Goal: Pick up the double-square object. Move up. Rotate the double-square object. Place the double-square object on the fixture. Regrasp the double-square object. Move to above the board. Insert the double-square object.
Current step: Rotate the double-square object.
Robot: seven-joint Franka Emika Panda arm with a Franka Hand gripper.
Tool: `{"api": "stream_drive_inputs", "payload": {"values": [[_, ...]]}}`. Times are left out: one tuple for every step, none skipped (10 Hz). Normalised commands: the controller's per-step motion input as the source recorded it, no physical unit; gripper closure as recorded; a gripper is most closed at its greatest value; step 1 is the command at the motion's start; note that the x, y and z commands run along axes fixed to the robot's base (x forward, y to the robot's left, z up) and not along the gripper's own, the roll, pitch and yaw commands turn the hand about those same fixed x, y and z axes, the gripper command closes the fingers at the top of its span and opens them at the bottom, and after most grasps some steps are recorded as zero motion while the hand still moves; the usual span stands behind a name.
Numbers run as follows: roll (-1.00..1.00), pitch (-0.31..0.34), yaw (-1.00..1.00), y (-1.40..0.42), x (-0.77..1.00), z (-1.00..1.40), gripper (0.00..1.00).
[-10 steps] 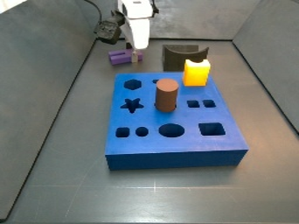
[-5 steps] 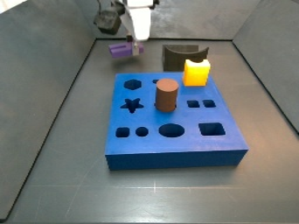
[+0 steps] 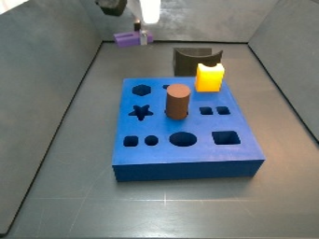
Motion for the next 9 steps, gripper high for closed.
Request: {"api": "stream_drive_inputs", "payload": {"values": [[0.01,-0.025,0.01,0.01,-0.38,-0.08,1.00],[0.02,-0.052,0.00,0.01,-0.30,-0.07,1.00],[0.00,0.000,-1.00,0.00,0.00,0.00,1.00],[0.00,-0.001,-1.00,0.00,0.04,0.02,1.00],[0.00,0.000,-1.00,0.01,0.05,0.01,1.00],[0.00,0.001,-1.00,0.01,0.04,0.00,1.00],[0.00,0.001,-1.00,0.01,0.03,0.00,1.00],[0.00,0.001,-1.00,0.02,0.02,0.00,1.00],[0.00,0.002,-1.00,0.02,0.02,0.00,1.00]]}}
